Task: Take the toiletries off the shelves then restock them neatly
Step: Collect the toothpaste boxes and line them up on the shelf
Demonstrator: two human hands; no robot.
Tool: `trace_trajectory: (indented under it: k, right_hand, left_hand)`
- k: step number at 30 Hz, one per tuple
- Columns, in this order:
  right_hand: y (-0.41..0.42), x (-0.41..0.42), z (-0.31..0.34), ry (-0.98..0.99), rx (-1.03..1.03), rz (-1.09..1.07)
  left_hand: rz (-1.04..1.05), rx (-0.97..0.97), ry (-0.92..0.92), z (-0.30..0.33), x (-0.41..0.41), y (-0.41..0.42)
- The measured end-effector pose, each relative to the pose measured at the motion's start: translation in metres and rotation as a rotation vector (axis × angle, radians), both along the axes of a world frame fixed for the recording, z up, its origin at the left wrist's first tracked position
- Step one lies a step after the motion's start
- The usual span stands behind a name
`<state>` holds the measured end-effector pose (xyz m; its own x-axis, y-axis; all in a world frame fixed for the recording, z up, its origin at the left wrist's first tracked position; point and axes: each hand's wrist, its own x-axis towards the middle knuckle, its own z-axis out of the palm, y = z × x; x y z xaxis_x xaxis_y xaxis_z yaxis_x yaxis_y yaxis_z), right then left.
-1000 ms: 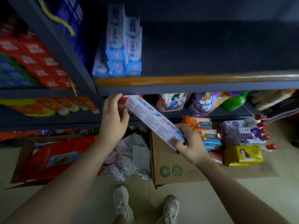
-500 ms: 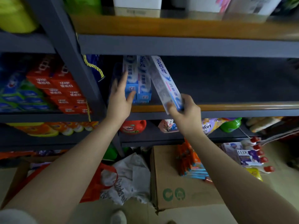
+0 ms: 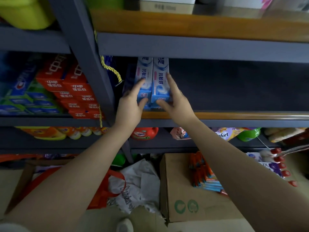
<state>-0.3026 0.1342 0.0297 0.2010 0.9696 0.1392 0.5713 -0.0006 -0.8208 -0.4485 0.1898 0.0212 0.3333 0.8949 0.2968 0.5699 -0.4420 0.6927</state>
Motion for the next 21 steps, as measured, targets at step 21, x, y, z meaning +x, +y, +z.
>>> trace_trajectory:
  k: [21]
  right_hand:
    - [0.003, -0.015, 0.002, -0.684, -0.021, -0.099]
  left_hand:
    - [0.242, -0.090, -0.060, 0.012, 0.007, -0.021]
